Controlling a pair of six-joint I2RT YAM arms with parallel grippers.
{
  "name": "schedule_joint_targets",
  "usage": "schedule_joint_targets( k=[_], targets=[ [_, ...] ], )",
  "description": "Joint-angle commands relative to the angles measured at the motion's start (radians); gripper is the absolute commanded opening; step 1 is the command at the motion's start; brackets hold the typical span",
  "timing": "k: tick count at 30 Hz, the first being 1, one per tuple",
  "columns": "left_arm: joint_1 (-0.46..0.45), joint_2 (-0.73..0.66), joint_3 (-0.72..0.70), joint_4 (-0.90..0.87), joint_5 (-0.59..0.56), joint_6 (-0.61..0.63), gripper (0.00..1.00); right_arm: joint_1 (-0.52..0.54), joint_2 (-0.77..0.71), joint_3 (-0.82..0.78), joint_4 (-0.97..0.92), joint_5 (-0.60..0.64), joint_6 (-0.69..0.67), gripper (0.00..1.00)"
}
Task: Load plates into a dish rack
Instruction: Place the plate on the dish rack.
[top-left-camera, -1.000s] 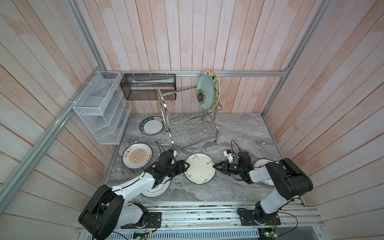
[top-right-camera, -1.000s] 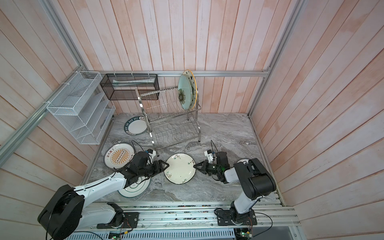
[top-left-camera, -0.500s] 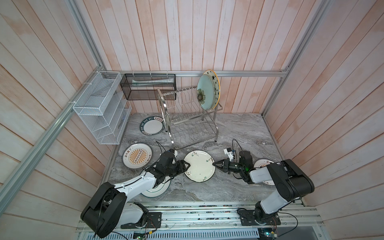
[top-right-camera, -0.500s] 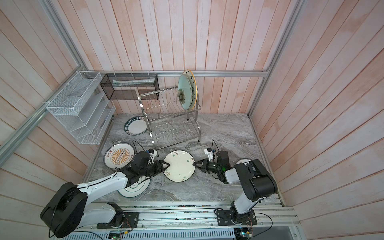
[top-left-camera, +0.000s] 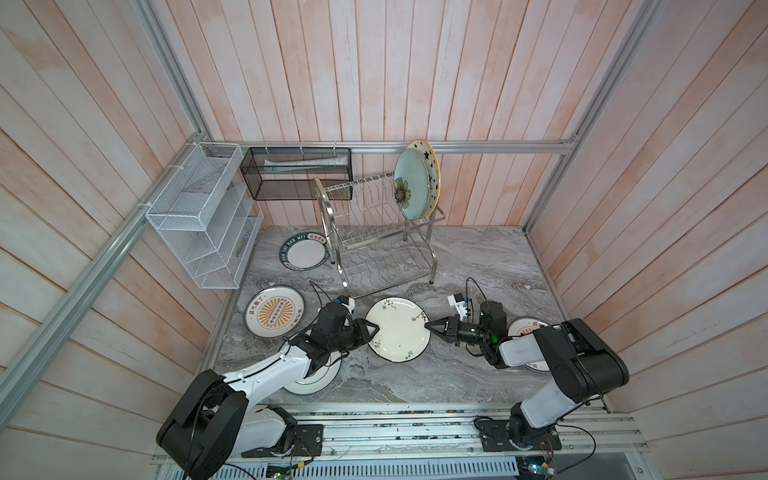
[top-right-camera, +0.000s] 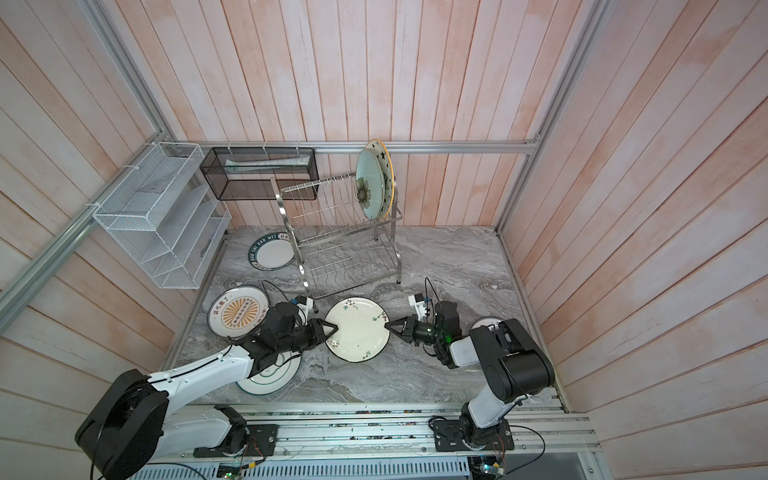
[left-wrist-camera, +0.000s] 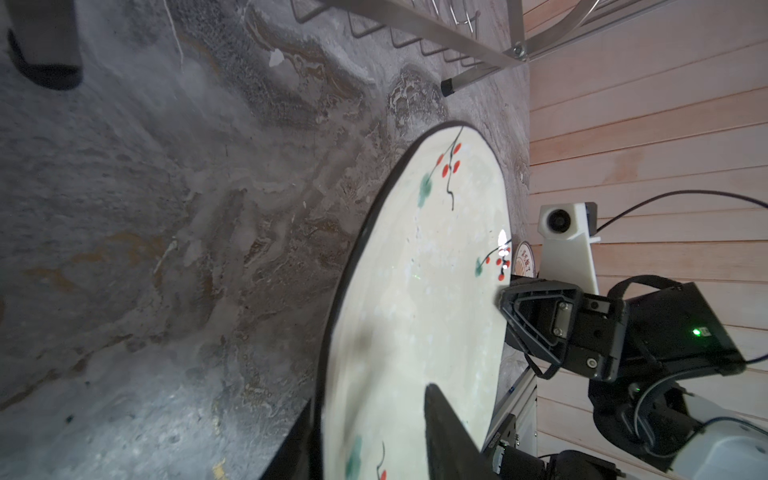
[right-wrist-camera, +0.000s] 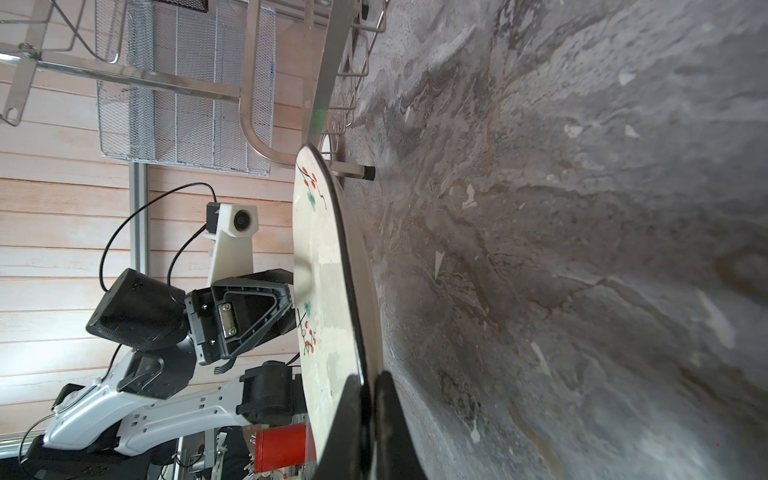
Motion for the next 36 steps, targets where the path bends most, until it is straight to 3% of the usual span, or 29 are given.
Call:
schedule_joint_targets(
  k=[1, 22, 25, 30, 36],
  targets=[
    [-0.004, -0.014, -0.011, 0.028, -0.012, -0.001, 0.39, 0.008, -0.019, 0.01, 0.134, -0.063, 0.039, 0.0],
    [-0.005, -0.03, -0.028, 0.049, -0.034, -0.026, 0.16, 0.03, -0.014, 0.027, 0.146, -0.062, 0.054, 0.0],
    [-0.005, -0.027, -0.029, 0.056, -0.03, -0.022, 0.06, 0.033, -0.015, 0.027, 0.145, -0.063, 0.055, 0.0],
    [-0.004, -0.014, -0.03, 0.077, -0.008, -0.022, 0.0, 0.036, -0.015, 0.028, 0.148, -0.063, 0.058, 0.0],
    [-0.005, -0.022, -0.037, 0.121, 0.015, -0.019, 0.0, 0.037, -0.015, 0.029, 0.154, -0.067, 0.066, 0.03]
  ],
)
